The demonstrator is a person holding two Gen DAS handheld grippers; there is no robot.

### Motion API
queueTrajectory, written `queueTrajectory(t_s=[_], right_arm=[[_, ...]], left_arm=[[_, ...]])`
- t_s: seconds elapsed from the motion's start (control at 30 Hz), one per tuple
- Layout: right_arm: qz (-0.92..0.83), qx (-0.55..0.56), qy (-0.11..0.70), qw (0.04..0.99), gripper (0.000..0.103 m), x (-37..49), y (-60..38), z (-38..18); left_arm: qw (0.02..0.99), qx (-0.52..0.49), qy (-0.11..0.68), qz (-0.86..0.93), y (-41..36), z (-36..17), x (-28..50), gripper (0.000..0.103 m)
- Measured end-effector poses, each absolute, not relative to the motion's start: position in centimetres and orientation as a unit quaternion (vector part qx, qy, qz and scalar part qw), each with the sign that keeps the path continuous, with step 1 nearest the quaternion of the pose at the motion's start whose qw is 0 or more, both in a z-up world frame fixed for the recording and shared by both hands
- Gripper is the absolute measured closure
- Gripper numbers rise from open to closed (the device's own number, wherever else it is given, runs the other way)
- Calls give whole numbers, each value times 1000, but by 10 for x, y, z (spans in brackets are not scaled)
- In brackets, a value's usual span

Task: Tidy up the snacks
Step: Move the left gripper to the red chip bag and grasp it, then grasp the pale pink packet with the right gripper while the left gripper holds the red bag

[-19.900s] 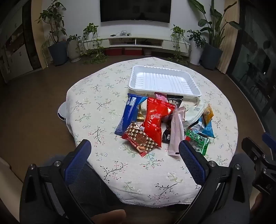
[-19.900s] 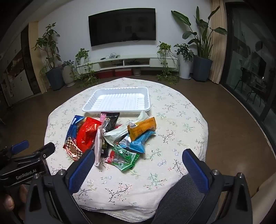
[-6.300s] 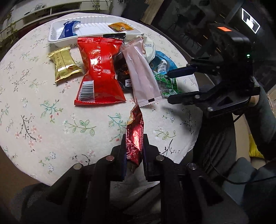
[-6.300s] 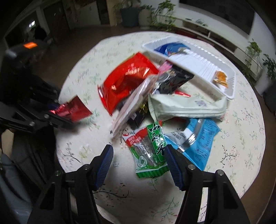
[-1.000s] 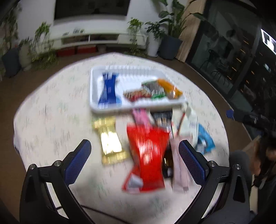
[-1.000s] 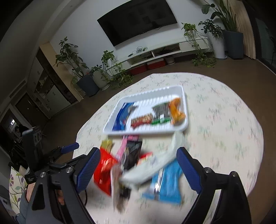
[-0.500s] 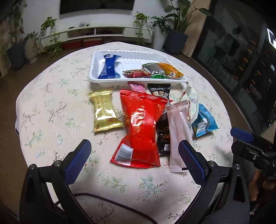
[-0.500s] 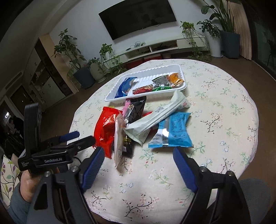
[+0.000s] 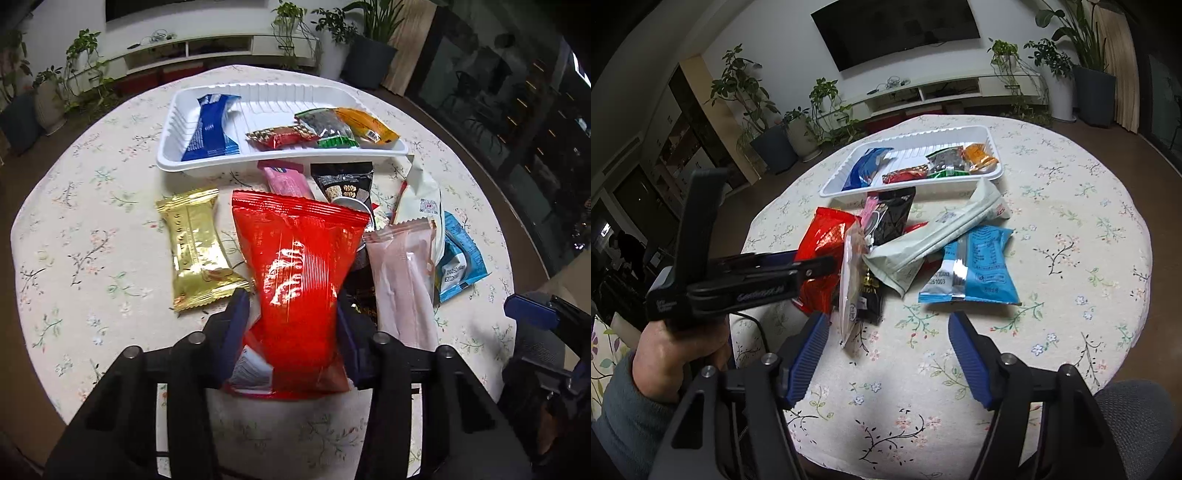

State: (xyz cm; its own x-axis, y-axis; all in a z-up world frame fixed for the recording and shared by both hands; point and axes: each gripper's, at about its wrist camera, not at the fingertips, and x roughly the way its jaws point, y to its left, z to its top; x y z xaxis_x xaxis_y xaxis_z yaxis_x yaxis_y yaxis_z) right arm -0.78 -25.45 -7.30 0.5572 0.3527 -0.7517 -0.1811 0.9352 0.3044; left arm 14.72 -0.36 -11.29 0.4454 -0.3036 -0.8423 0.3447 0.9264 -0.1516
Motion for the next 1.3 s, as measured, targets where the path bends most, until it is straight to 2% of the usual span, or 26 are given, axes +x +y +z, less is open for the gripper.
queueTrajectory(t_s=[0.1,0.2,0.33,0.6,0.87,1.03,1.17,1.3], right_arm=[[154,94,449,875,33,-6,-252,-74],[158,91,452,873,33,-4,-247,-75],[171,83,462,866,42,3,-234,-77],[171,72,488,853,46,30,-212,-86],[169,41,497,850,67,45,-192,-92],[160,41,514,842,74,51,-192,-103],[168,47,516,839,85,52,-194,-106],[176,55,515,837,89,52,-196,-105]], left_arm=[[846,23,495,-196,-6,-118,149,63],[844,11,494,-207,-3,-119,148,70],[847,-10,489,-209,9,-116,141,75],[849,-67,479,-215,43,-111,118,77],[846,-82,477,-222,52,-114,107,77],[846,-84,477,-223,52,-114,105,77],[846,-84,477,-223,51,-114,105,77],[846,-85,477,-223,51,-114,105,77]])
